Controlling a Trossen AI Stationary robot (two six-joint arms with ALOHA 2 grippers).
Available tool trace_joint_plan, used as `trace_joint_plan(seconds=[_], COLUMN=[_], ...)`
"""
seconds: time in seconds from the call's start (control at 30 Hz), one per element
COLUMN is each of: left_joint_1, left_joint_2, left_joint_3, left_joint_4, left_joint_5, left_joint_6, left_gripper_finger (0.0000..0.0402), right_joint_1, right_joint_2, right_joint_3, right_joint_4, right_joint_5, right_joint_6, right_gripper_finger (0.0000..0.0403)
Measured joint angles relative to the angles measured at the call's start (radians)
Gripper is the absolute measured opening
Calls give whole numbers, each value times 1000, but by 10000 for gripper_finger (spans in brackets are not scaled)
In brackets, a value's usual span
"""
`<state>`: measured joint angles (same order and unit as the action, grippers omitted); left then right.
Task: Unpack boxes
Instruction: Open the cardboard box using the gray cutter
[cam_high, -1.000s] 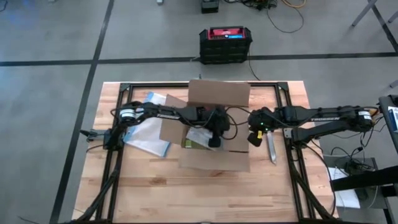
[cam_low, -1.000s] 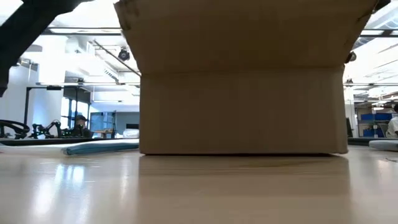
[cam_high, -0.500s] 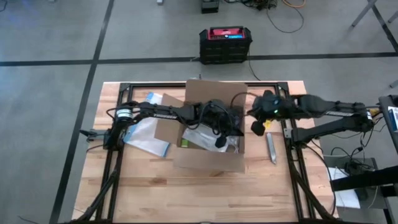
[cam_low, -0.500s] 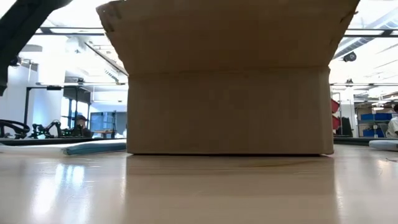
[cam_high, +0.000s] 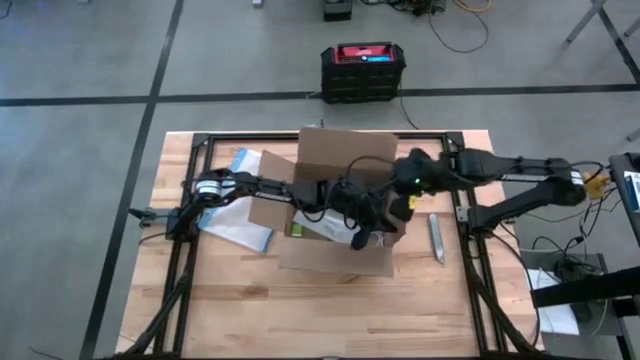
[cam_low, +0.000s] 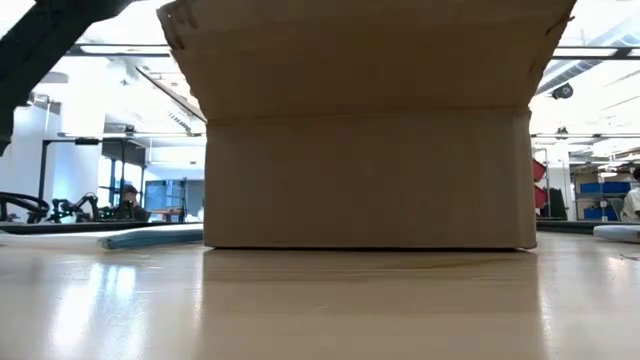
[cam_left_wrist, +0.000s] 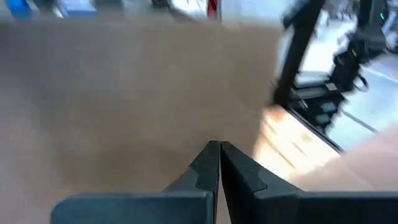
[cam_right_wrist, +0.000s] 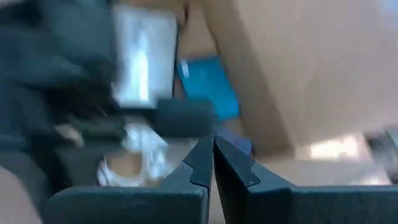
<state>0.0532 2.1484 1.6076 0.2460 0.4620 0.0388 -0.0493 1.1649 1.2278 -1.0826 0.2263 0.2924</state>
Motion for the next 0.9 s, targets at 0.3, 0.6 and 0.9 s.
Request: trace_joint_plan(seconds=[0.3,0.6,0.9], left_joint_1=[-105,-338,-509], left_joint_2=[-368,-672,-877], left_joint_3=[-11,-177,-635], left_joint_4=[-668,-1235,-1070], left_joint_5=[-403,-910,-932], left_joint_6=[158,-271,-589], left_gripper_finger=[0,0,15], right_joint_1=[130,172,171], right_joint_2=[19,38,53], right_joint_3=[-19,-132,-173], right_joint_4=[-191,-93,-57], right_joint_5=[46,90,142], right_joint_6=[232,286,286], right_gripper_finger=[0,0,0])
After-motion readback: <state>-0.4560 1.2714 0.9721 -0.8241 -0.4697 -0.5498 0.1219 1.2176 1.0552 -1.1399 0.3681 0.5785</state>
